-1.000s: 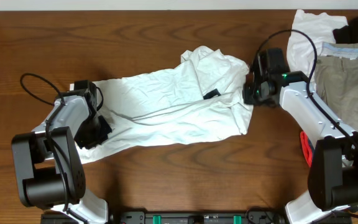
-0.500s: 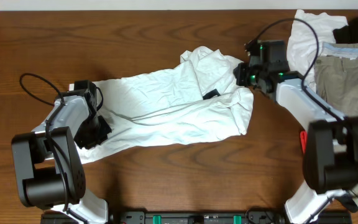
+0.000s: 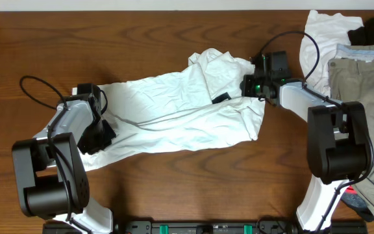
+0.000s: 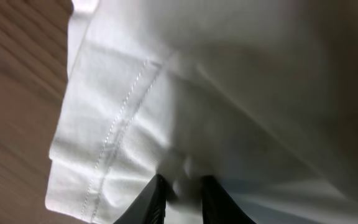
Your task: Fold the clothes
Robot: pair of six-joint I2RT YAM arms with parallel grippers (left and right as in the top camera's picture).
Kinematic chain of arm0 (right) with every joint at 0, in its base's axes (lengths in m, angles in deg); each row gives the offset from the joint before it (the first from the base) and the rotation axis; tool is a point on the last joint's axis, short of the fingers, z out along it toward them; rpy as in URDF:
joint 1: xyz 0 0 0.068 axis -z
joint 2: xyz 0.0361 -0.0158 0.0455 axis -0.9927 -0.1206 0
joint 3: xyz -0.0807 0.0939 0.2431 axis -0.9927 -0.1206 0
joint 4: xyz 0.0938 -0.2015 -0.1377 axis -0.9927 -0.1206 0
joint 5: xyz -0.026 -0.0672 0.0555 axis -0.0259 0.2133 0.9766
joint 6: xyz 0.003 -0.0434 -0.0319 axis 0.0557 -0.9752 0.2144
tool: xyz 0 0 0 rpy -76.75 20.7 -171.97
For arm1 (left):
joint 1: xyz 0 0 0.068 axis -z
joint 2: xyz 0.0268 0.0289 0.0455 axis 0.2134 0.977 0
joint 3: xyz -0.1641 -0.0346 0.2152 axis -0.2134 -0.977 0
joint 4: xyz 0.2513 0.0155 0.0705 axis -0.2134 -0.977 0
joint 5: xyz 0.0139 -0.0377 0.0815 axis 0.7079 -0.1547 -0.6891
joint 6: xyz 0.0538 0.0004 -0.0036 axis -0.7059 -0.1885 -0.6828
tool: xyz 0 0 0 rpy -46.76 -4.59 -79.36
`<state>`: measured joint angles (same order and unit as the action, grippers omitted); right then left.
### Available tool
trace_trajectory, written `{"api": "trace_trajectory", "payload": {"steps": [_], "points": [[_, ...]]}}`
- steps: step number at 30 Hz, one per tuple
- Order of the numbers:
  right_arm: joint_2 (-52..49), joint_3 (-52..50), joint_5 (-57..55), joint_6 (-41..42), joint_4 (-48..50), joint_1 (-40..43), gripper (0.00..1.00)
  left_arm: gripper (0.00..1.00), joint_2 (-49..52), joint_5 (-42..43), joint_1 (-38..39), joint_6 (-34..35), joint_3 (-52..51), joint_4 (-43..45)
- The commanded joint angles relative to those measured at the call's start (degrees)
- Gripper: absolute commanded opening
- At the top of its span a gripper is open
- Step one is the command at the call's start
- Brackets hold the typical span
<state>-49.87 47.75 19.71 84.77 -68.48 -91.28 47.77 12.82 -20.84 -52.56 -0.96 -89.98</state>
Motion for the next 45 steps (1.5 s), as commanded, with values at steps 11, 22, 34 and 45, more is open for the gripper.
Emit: {"api": "trace_trajectory", "payload": {"steps": [11,22,34,45], "points": [[-1.0,-0.3,-14.4,2.8,-2.3,9.2,0.12,0.24,3.3,-3.2,-0.9,-4.3,-2.4,12.3],[-0.9,-0.2,-15.5,4.5,-6.9,10.3,0.22,0.24,3.3,-2.8,-0.4,-6.8,-2.4,17.8],[14.2,-0.1,-16.5,0.8,-12.2,10.2,0.29,0.24,3.3,-3.0,-0.4,-7.4,-2.4,17.9],[25.6,-0.2,-16.0,-3.5,-31.0,9.0,0.44,0.24,3.3,-2.9,-0.4,-7.4,-2.4,17.7]]}}
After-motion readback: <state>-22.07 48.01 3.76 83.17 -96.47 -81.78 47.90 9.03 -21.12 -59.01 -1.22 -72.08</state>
